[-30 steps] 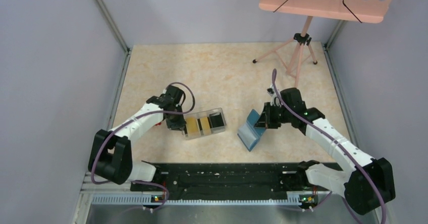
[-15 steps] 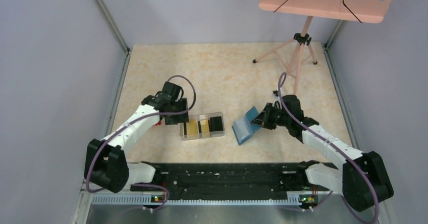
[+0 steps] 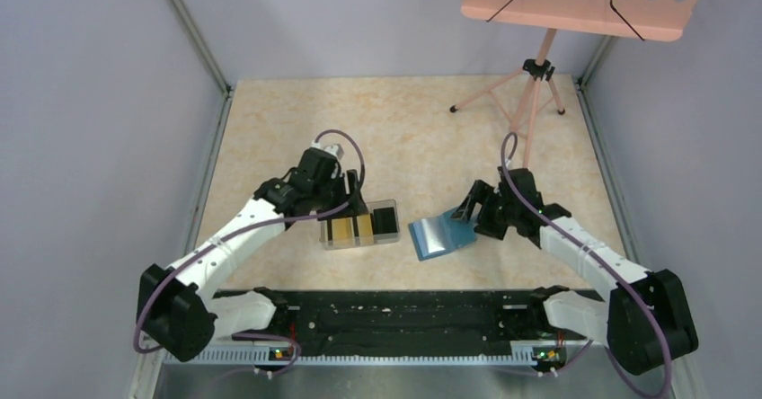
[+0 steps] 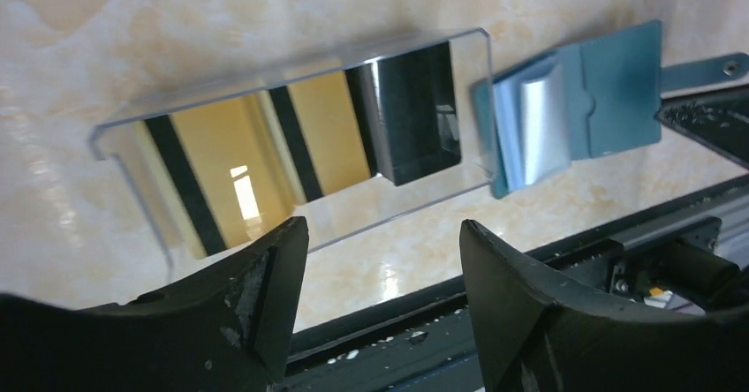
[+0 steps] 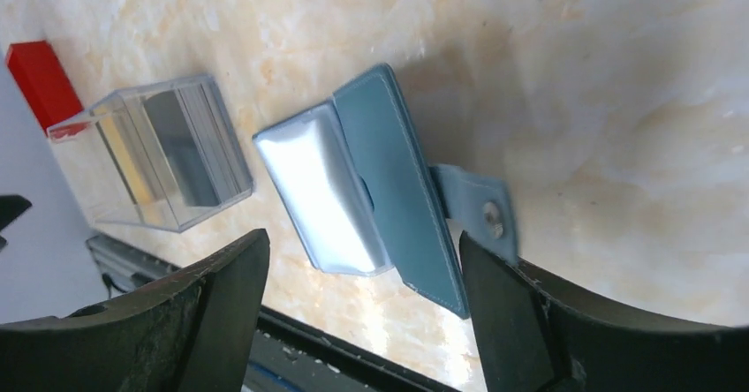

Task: Put the credit cards into the card holder
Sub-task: Place the card holder at the center of the board, then turn over the card slot in the card holder.

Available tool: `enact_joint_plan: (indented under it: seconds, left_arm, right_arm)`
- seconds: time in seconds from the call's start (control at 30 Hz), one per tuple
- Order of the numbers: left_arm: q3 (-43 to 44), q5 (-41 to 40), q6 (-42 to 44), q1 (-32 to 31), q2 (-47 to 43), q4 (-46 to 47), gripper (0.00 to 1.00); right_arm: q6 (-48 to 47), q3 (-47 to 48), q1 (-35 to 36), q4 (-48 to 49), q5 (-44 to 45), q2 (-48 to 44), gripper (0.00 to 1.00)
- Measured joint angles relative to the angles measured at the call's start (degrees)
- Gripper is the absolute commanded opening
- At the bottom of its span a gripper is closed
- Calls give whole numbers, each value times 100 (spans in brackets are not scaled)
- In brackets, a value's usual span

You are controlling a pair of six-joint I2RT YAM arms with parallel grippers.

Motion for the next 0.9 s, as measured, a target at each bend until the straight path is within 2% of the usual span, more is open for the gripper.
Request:
enact_joint_plan:
  seconds: [0.2,0.27,0.37,0.5,0.6,0.73,0.9]
  left_arm:
    - [136,96,-433,-750,691,380,68]
    - [214,105,-527,-966,953,481,68]
    - [372,142,-664,-1292,1320,647,67]
    - [817,260,-804,-1711,1947,863,57]
    - [1340,308,-817,-1954,2540,914,51]
    - [2085,310,-802,-2162,3309,885,43]
    - [2337,315,-826,-2227,3762,824,42]
  right_arm:
    - [-793,1010,-55,-966,739,-144,79]
    - [-1073,1325,-59,-1167,826,-186,75]
    - [-1434,1644,-59,-1279,660,-195,64]
    - [-1679,1668,-59,-1268,98,-15,36]
    - [-1692,1473,-59,-1032,-415,361,24]
    - [-1635,1099,-50,-758,-984,914,17]
    - [-1565,988,68,-345,-1458,1438,14]
